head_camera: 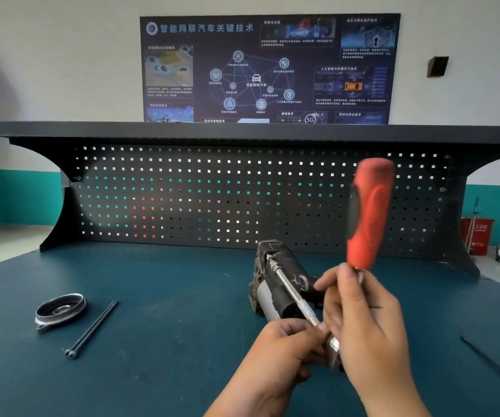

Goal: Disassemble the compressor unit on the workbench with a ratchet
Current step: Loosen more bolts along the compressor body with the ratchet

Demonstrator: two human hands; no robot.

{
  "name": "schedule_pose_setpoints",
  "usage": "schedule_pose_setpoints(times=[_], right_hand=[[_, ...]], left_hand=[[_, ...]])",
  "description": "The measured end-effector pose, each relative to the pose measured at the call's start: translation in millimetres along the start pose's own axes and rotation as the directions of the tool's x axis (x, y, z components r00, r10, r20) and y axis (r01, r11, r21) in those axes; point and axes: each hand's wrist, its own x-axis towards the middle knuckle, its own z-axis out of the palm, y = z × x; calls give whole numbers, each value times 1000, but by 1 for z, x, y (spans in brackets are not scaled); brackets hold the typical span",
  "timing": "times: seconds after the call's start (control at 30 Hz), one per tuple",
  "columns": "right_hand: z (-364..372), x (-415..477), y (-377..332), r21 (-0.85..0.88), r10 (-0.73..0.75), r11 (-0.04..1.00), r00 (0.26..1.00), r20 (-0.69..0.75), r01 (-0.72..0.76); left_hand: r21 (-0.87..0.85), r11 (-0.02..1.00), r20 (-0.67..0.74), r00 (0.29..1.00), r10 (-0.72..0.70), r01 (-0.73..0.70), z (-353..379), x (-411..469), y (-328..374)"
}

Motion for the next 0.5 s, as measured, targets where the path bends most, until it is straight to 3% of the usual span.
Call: schedule_pose_setpoints(times=[0.17, 0.3, 0.37, 0.5], right_hand=[[0, 8, -1, 342, 219, 934, 926, -309, -106], [-3, 10, 4, 540, 366, 835, 839, -402, -105], [-3, 10, 4, 527, 349, 845, 841, -413, -91], [-1, 8, 0, 313, 162, 949, 920, -357, -45]], left_hand=[[-71, 997, 1, 1000, -7, 7, 0, 1, 2], [-95, 995, -19, 1000, -21, 19, 0, 3, 2], [-84, 996, -11, 1000, -24, 23, 0, 2, 2], [-67, 998, -2, 1000, -11, 11, 1, 2, 0]])
